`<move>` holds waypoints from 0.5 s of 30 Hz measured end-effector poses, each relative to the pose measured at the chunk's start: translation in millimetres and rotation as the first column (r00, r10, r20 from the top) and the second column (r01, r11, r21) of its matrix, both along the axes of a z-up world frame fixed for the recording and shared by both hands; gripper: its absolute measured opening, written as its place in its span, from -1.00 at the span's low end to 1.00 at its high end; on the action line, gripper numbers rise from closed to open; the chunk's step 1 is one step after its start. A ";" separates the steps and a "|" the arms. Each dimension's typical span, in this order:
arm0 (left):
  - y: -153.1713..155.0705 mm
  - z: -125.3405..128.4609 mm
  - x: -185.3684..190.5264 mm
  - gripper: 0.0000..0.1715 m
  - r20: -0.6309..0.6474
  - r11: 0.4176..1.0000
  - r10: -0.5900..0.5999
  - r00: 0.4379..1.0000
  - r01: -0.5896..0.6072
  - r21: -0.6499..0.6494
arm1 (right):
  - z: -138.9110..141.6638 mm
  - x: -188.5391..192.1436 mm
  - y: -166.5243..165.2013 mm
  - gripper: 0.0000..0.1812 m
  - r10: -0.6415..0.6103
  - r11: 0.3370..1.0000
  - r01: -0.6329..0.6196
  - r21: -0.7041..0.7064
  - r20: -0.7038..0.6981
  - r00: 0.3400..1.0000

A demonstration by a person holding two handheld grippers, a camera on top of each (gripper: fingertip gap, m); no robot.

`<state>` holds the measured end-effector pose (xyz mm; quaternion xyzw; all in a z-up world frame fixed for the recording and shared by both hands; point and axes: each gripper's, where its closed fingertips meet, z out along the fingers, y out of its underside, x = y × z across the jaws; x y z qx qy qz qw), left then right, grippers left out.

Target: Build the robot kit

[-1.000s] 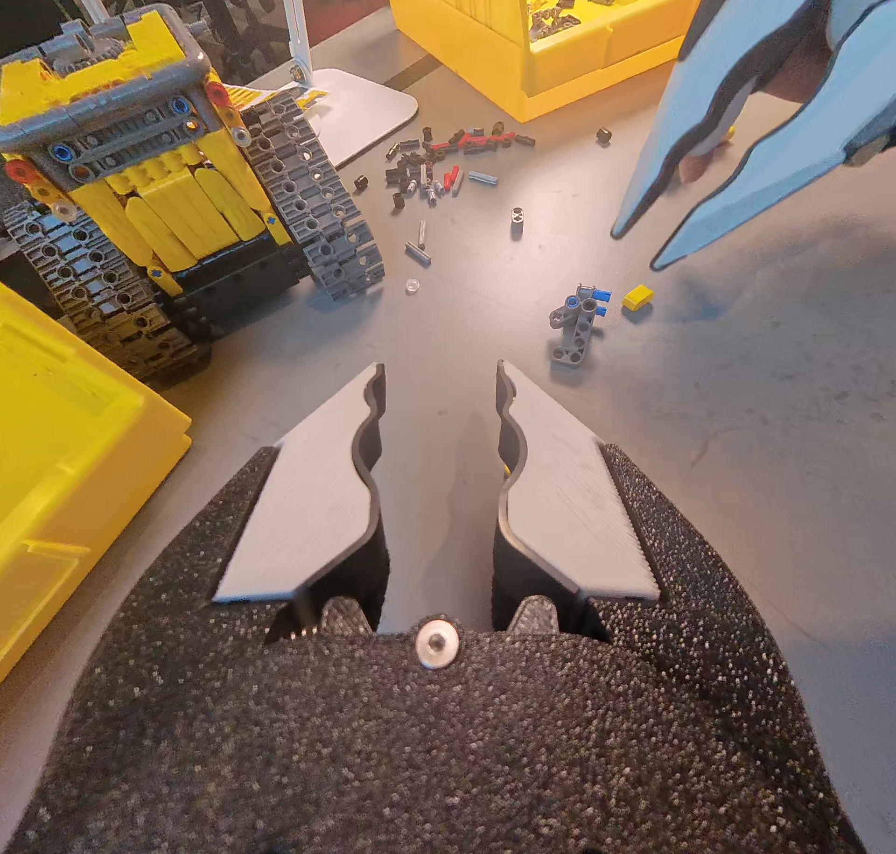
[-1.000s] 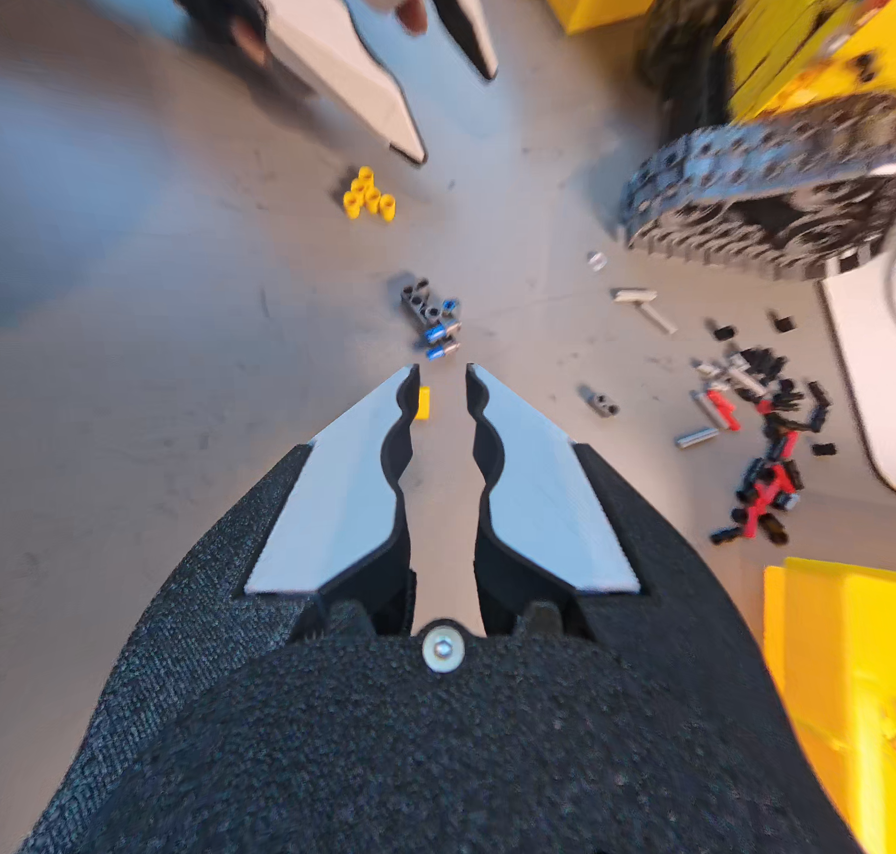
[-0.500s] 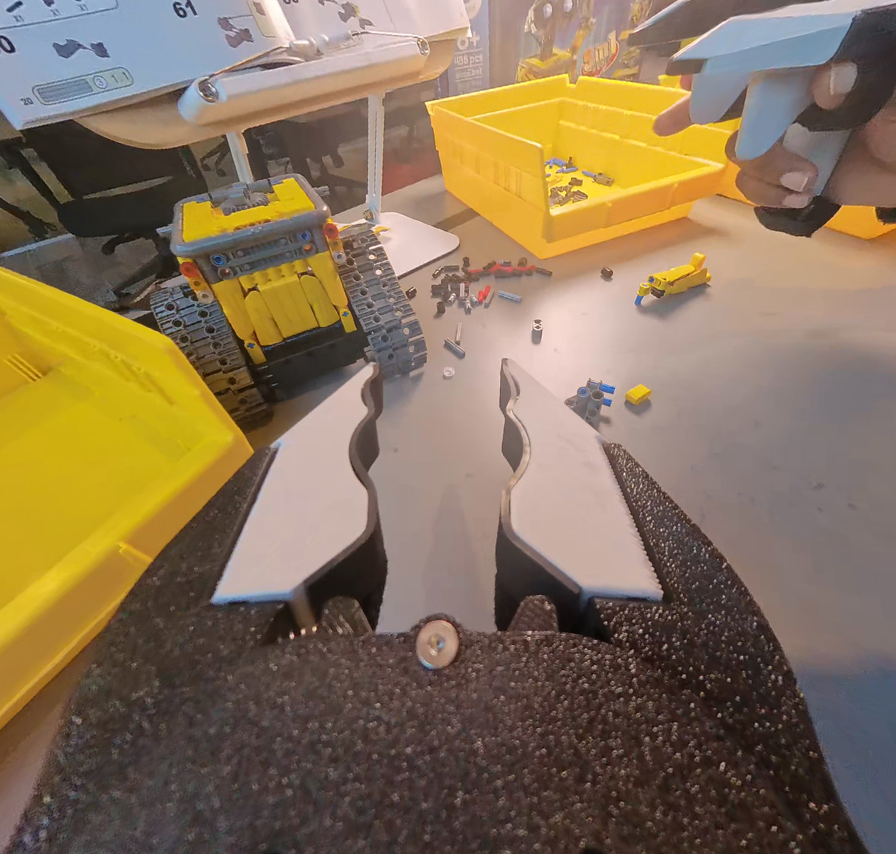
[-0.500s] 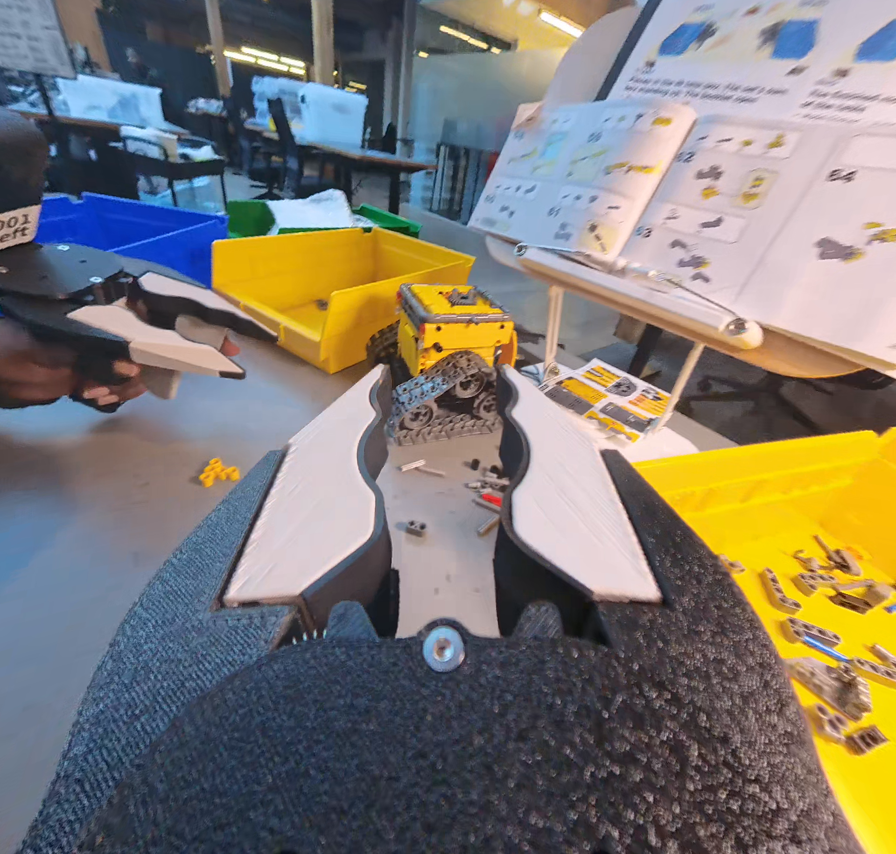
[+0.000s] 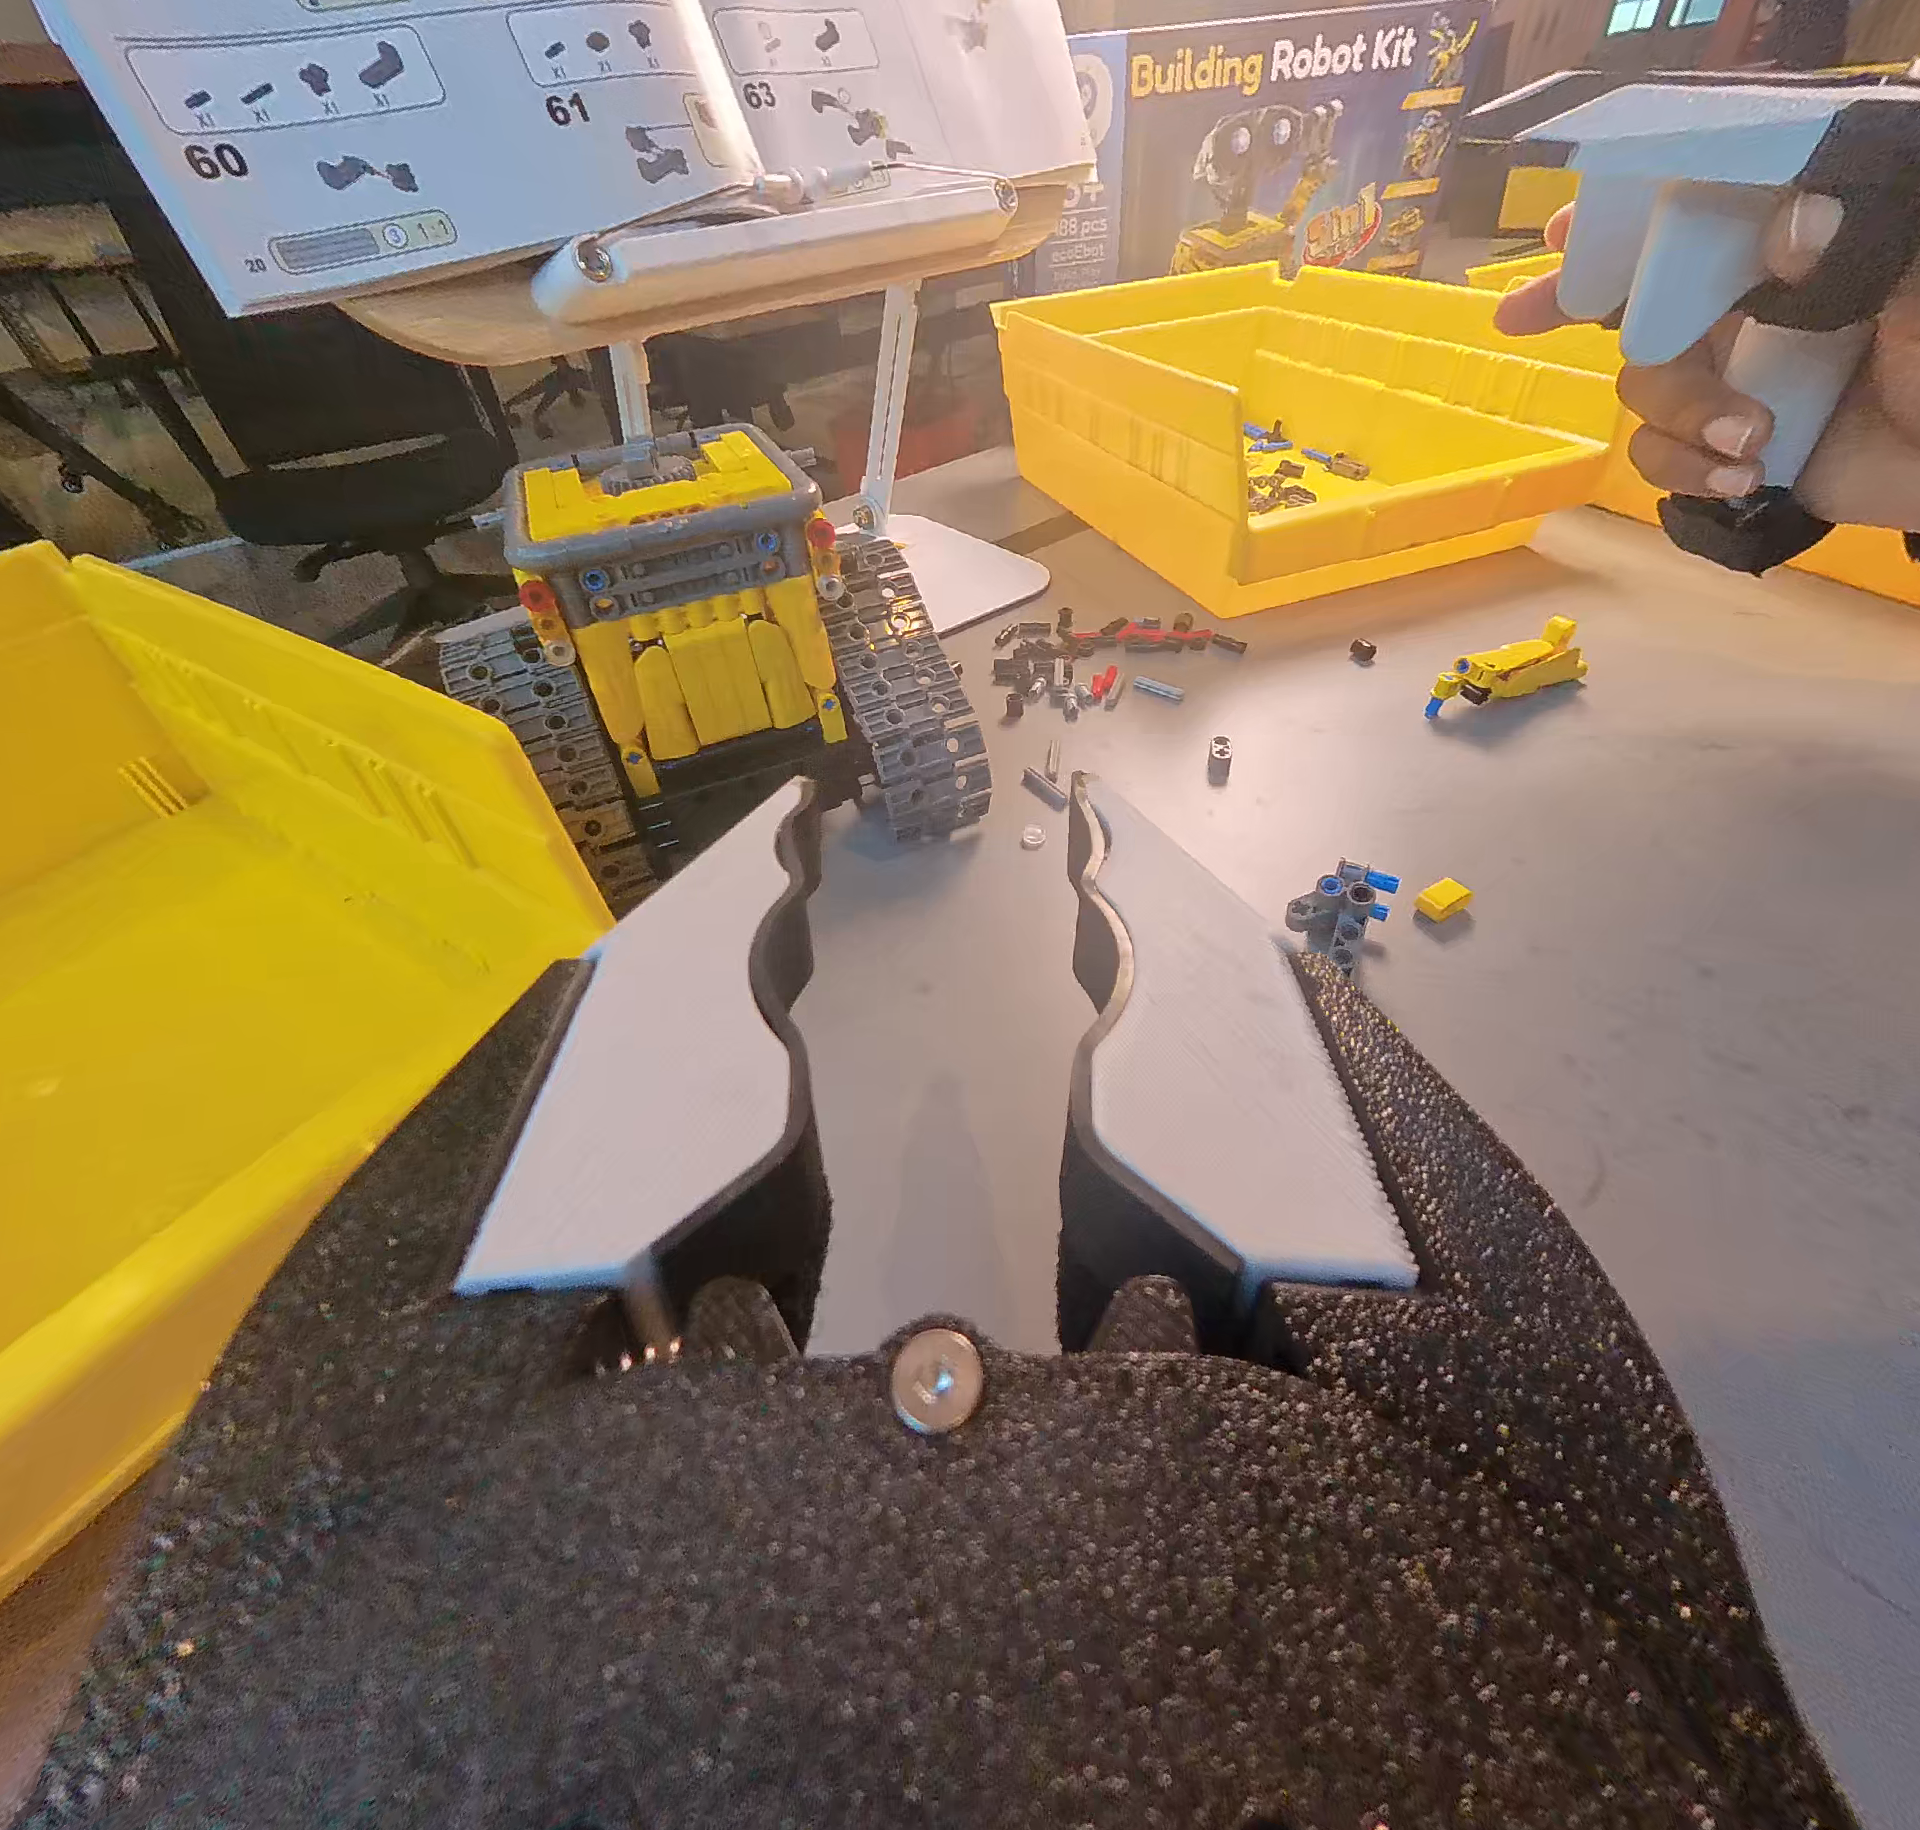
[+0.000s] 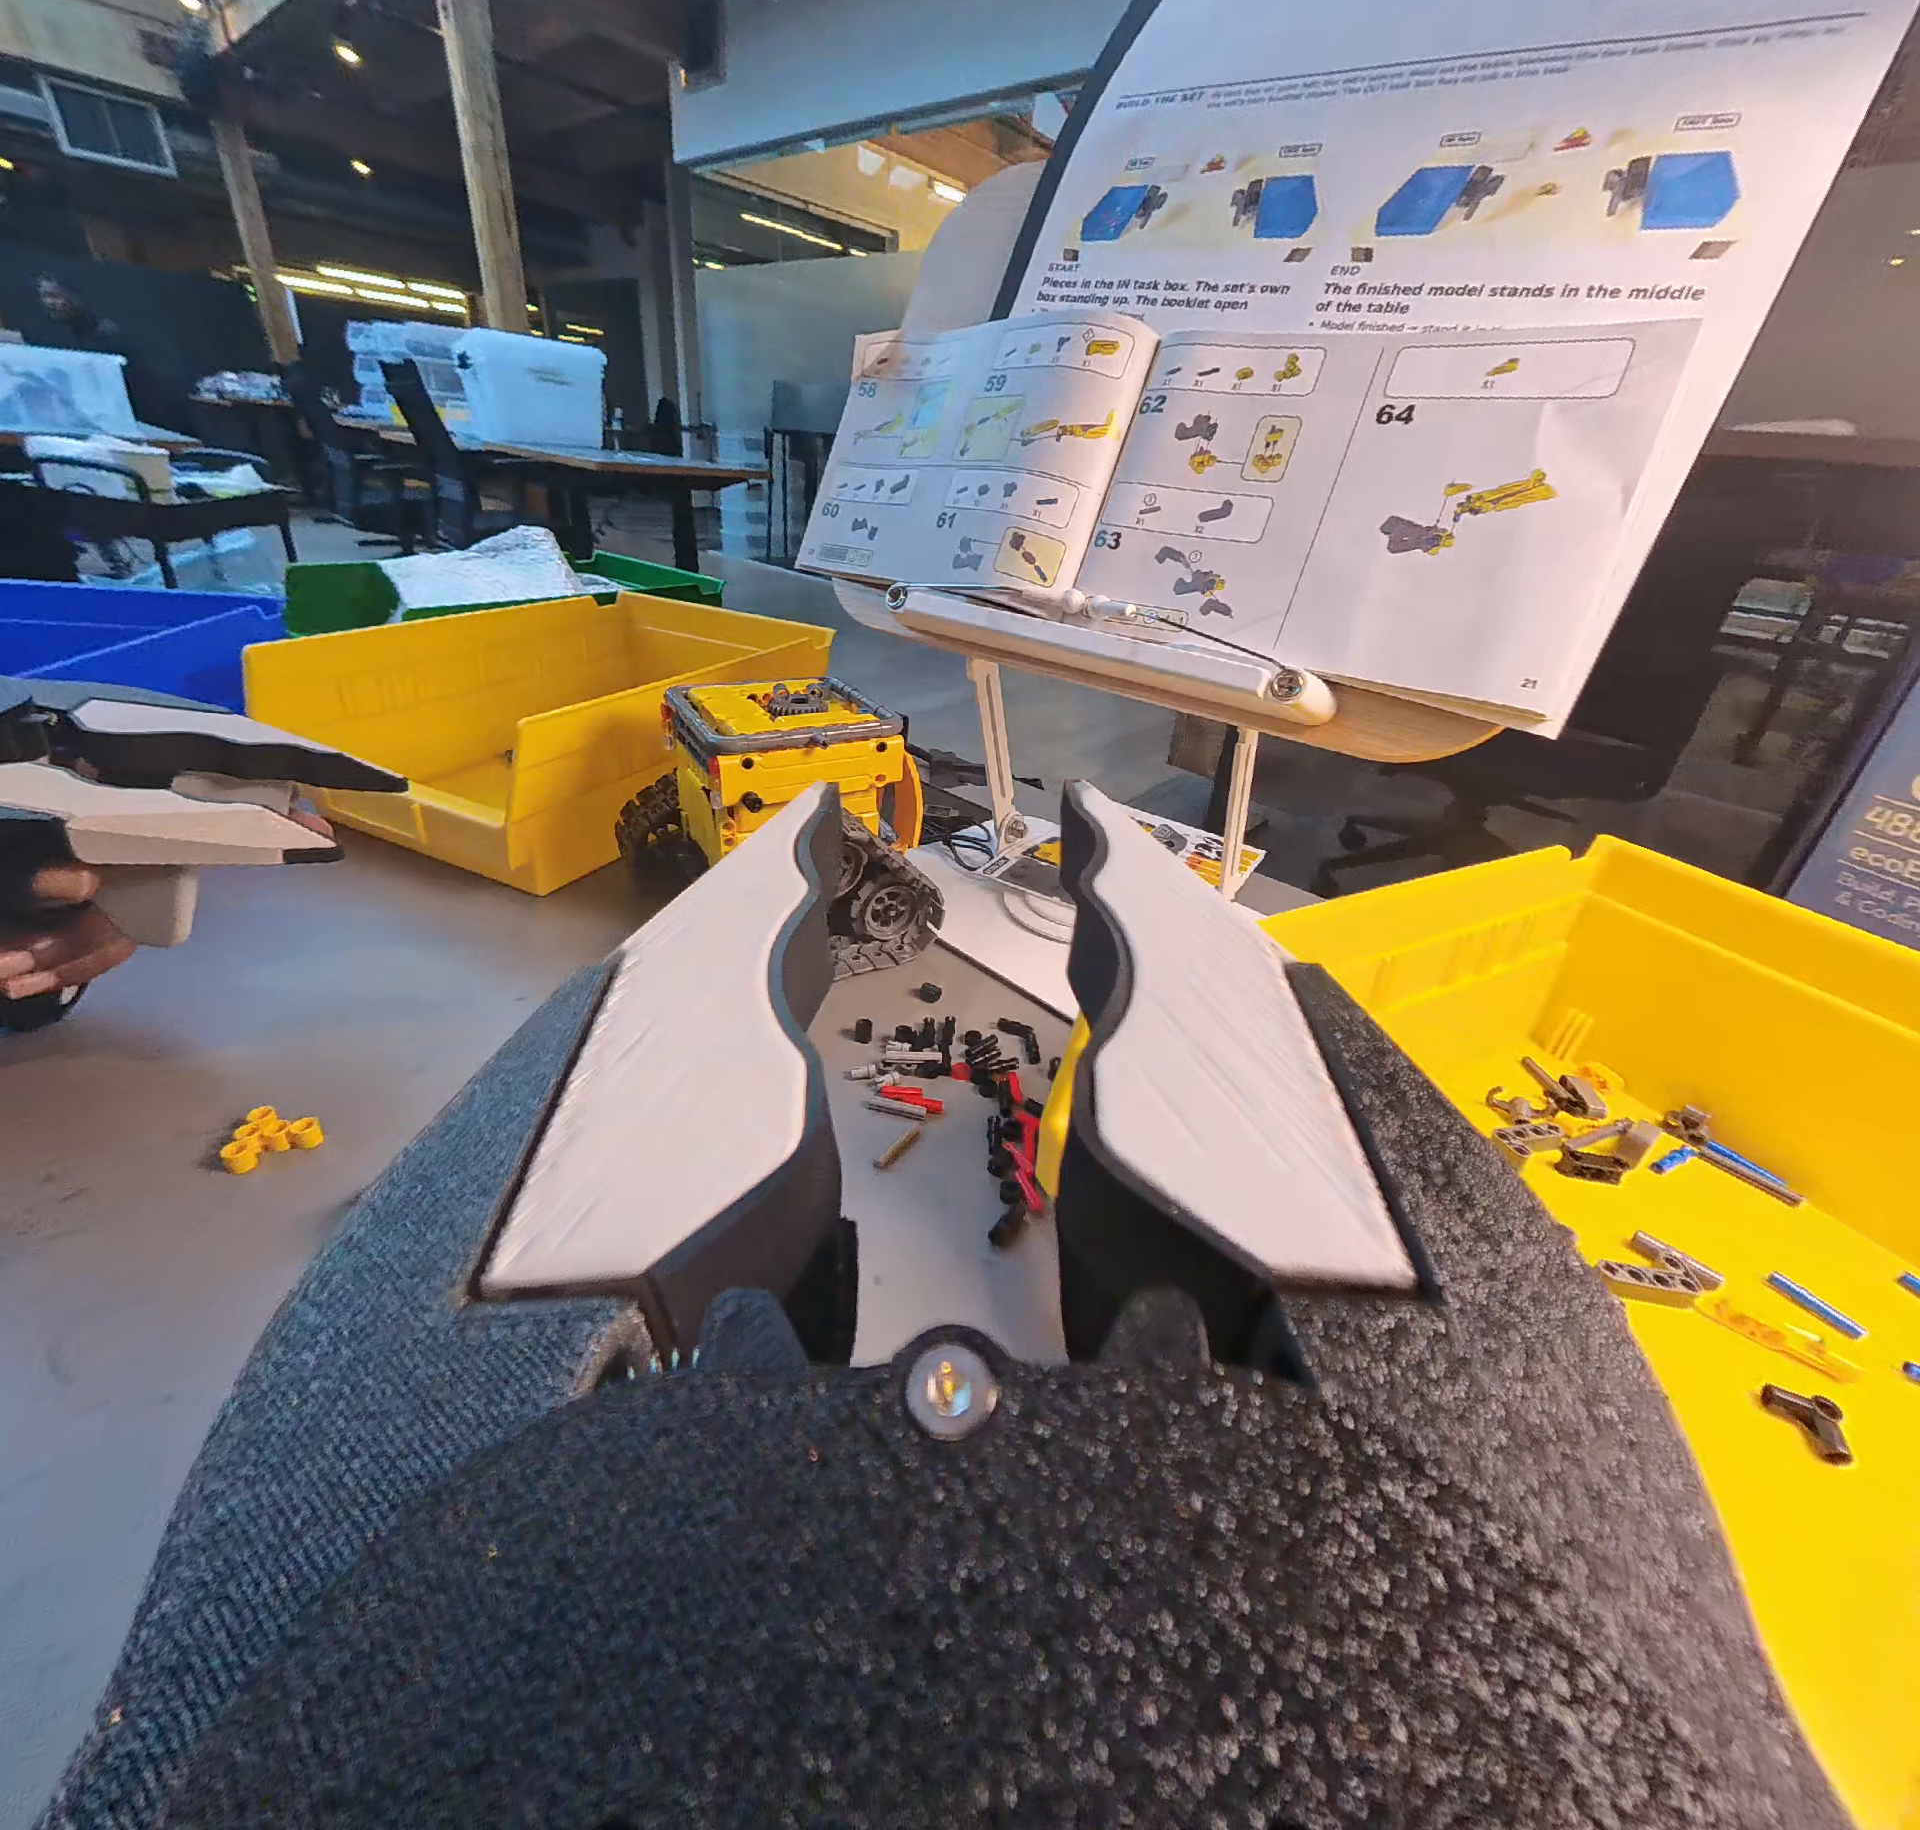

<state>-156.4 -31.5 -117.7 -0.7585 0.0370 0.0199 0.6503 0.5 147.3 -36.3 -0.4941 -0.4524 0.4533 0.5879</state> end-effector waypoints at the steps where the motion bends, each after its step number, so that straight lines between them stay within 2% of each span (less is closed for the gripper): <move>1: 0.4 0.2 0.5 -0.45 0.009 1.000 -0.003 1.000 0.003 0.003 | -0.5 0.9 2.6 -0.54 -0.012 1.000 0.012 -0.005 -0.005 1.000; 15: -2.7 2.9 -3.4 -0.45 0.058 1.000 0.011 0.998 -0.011 0.004 | -13.5 10.9 37.3 -0.54 -0.180 0.984 0.181 -0.004 0.005 0.984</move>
